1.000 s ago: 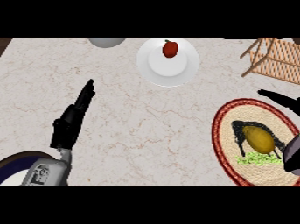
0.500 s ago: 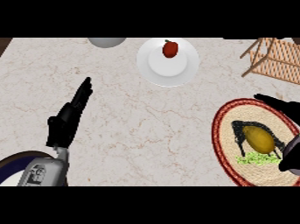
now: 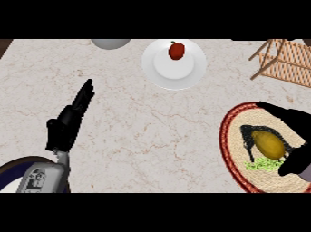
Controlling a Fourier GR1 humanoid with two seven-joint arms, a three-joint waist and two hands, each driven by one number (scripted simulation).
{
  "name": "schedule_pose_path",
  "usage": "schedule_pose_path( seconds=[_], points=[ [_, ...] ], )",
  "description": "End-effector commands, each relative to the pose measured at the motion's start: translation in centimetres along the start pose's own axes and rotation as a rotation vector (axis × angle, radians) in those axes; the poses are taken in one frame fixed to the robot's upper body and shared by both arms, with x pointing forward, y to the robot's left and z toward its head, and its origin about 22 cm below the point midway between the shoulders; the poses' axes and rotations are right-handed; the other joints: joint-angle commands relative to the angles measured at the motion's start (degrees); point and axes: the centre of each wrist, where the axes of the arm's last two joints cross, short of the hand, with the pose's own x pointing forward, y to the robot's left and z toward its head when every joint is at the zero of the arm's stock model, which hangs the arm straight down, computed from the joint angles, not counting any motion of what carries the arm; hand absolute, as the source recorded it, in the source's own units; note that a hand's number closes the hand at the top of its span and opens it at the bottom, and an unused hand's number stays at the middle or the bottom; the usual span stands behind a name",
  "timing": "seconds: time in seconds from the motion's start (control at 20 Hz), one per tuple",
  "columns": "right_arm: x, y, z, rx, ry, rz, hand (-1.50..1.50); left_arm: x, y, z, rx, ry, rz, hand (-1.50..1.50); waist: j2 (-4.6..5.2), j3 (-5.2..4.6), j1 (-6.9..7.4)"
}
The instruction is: Pick the lemon from the placemat and place it in the tiered shelf
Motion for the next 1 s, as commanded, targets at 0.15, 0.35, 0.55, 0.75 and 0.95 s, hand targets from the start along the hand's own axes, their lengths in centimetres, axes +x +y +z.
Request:
schedule_pose_path(
  seconds=[0.15, 0.35, 0.55, 0.75, 0.95],
  points=[
    [-0.6, 0.4, -2.6, 0.021, -0.006, 0.005, -1.50, -0.3, -0.6, 0.2, -0.010, -0.010, 0.009, 0.00, 0.02, 0.00, 0.13],
    [-0.5, 2.3, -0.8, 0.036, -0.009, 0.005, -1.50, -0.1, -2.1, -0.3, -0.008, -0.002, 0.005, 0.00, -0.02, -0.01, -0.13],
    [-2.1, 0.6, -1.1, 0.049, 0.007, 0.010, -1.50, -0.8, 0.8, -0.3, -0.003, -0.007, 0.003, 0.00, 0.00, 0.00, -0.02],
    [-1.2, 1.4, -2.2, 0.107, -0.006, 0.108, 1.50, -0.4, 0.7, -0.6, 0.011, -0.022, -0.011, 0.00, 0.05, 0.00, 0.13],
    [-1.7, 1.8, -2.2, 0.057, -0.063, 0.156, 1.50, 0.0, -1.2, 0.5, -0.007, -0.006, 0.011, 0.00, 0.01, 0.01, 0.19]
  ],
)
